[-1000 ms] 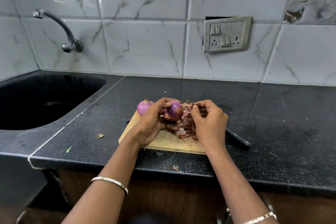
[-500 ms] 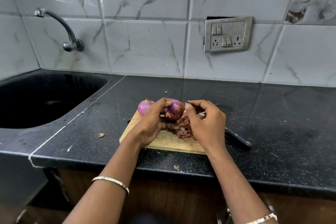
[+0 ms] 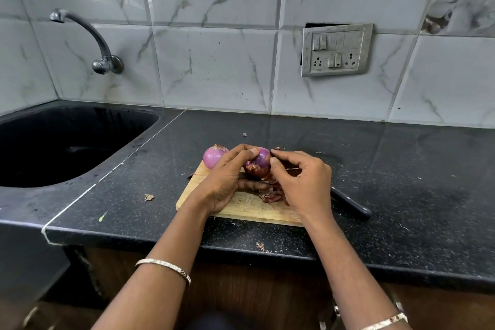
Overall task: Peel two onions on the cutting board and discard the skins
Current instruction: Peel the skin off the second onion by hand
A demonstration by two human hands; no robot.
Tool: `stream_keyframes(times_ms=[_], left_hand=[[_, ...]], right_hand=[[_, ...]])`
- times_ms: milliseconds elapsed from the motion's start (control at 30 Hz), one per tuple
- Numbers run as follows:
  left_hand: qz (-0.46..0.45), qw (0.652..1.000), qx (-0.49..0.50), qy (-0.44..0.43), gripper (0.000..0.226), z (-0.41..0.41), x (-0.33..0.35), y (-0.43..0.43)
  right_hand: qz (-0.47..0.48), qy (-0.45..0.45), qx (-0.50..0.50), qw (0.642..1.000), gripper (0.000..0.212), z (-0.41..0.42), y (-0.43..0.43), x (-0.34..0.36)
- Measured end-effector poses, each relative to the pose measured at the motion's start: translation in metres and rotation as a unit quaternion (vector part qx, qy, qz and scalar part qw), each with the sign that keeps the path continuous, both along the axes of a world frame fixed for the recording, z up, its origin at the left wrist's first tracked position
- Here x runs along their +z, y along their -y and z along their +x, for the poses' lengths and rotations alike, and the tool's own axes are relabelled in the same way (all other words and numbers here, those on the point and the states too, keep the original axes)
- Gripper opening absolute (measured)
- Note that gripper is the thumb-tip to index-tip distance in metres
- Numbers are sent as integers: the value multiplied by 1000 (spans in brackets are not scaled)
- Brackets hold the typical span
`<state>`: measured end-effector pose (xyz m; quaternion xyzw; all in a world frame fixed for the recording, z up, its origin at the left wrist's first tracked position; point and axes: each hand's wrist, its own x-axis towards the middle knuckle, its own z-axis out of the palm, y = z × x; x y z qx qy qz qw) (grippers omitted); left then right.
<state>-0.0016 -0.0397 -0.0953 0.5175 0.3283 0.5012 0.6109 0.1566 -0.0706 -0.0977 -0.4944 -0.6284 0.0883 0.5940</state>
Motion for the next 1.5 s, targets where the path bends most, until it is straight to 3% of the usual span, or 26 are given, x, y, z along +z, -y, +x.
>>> stream_keyframes(times_ms=[400,733,933,1100,1500], left_hand=[[13,1000,-8,4,17,1,1,2],[5,1000,5,2,15,1,2,3],[6,1000,15,-16,32,1,0,0],[3,1000,5,10,25,0,1,1],[-6,1000,11,18,39,-4,1,3]], right_hand=[[6,-7,18,1000,20,0,-2,-3],[1,-12,9,1000,15,1,-2,-1],[-13,-18,-19,1000,9,1,0,-1],[-7,-17,-47,999,6,1,-2,-1],[-48,5,-81,996,10,2,0,-1]])
